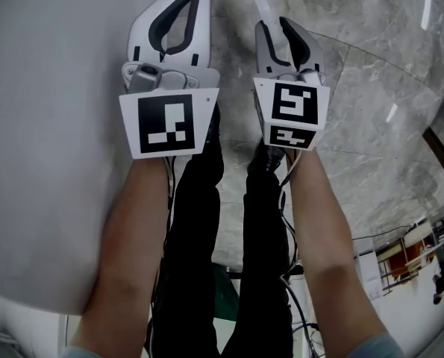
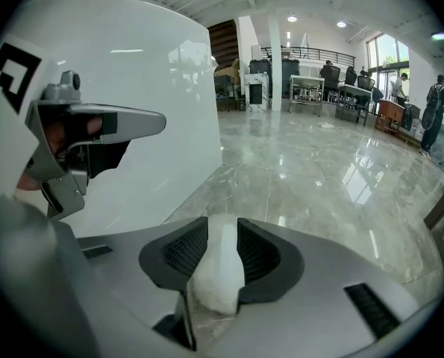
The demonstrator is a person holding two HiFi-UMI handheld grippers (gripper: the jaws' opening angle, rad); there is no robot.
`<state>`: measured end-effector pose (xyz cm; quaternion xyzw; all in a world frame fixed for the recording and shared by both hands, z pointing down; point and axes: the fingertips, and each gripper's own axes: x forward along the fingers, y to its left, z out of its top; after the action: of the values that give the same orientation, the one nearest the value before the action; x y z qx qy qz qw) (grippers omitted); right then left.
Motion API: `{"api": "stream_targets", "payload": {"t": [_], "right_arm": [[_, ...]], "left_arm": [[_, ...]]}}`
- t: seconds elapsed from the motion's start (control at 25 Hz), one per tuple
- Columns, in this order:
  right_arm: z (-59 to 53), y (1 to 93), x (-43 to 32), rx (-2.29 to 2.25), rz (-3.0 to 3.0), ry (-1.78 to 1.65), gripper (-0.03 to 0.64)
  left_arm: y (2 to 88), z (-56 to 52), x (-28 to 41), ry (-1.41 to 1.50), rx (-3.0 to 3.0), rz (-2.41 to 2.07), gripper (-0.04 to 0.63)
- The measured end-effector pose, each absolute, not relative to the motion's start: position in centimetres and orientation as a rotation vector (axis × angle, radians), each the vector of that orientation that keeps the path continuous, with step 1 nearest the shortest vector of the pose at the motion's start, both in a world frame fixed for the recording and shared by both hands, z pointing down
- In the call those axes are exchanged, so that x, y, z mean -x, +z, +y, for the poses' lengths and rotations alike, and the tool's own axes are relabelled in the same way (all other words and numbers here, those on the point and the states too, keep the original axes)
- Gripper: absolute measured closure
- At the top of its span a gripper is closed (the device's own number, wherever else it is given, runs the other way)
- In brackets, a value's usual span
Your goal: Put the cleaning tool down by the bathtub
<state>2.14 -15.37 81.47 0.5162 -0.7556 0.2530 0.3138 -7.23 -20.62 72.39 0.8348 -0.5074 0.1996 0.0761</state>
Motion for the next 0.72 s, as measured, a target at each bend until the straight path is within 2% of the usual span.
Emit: {"api": "stream_targets", "payload": {"t": [0.4, 0.72], "right_arm": [[-14.7, 80.1, -2.2, -1.384, -1.999, 0.668, 0.495], [-15.7, 73.6, -3.0, -1.469, -2.061, 0.601, 0.512]], "left_arm": [[71.3, -20.4, 6.9, 0.578, -2.512, -1.528, 0.580], [66.9, -20.2, 5.7, 0.511, -2.522, -1.560, 0.580]]}}
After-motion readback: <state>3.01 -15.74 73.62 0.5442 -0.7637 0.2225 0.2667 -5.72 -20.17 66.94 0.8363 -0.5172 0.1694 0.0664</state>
